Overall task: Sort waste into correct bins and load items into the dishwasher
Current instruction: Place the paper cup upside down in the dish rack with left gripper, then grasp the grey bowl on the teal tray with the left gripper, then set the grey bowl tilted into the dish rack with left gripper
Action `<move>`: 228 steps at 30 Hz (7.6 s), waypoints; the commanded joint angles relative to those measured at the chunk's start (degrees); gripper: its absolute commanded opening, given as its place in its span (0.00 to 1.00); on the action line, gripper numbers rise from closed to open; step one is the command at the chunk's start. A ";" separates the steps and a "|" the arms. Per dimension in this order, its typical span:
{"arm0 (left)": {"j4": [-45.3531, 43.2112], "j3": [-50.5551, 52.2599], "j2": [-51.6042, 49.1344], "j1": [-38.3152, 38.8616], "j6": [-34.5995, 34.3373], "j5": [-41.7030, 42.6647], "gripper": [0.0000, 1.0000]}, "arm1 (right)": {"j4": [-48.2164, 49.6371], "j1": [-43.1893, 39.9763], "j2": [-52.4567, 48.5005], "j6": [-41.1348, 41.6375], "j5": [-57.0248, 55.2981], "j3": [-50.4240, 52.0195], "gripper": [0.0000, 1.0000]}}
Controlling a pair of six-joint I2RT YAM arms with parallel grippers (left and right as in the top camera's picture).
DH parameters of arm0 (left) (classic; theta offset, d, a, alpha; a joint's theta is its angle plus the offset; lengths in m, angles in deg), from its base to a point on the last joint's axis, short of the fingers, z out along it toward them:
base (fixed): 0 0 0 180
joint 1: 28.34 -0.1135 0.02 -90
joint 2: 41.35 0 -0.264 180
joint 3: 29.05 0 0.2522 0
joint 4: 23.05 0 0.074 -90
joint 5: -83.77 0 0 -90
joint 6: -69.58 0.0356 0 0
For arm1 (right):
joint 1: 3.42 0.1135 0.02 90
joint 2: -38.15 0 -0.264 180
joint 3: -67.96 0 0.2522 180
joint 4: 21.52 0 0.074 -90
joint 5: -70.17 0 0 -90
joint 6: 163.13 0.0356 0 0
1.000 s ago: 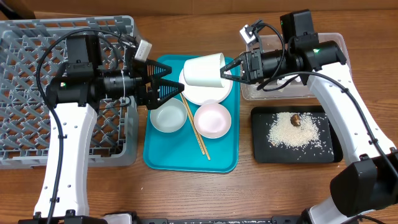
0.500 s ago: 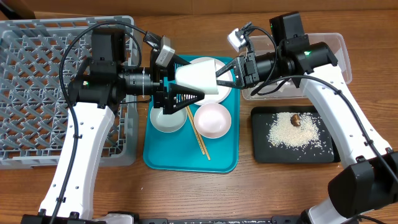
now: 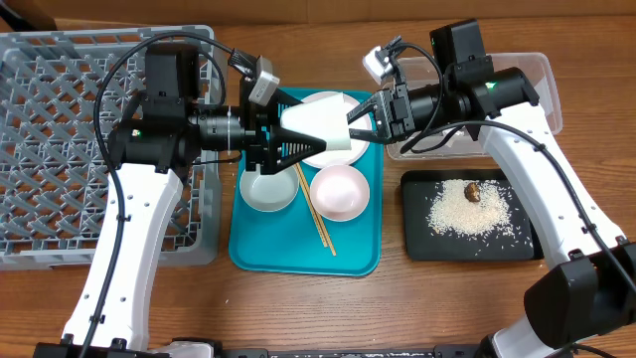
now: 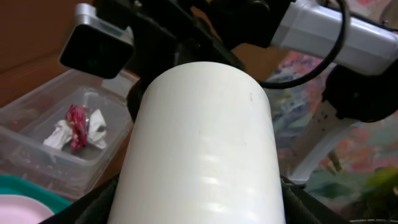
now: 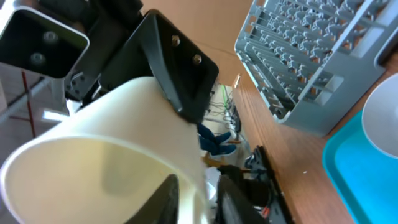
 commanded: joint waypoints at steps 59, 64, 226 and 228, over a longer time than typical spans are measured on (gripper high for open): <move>24.57 -0.85 -17.33 -33.77 -25.09 -77.66 0.70 | -28.41 -22.40 8.24 0.02 -71.12 -0.44 0.46; 24.13 -1.40 -16.87 -33.77 -25.07 -77.70 0.65 | -28.61 -22.40 8.24 0.02 -71.12 -0.44 0.46; 33.75 -19.61 -33.18 -37.59 17.11 -13.99 0.04 | -30.99 -22.62 8.15 0.07 -71.10 -0.44 1.00; 33.68 -19.61 -33.18 -37.59 18.10 -13.29 0.04 | -30.99 -22.62 8.15 0.04 -71.10 -0.44 1.00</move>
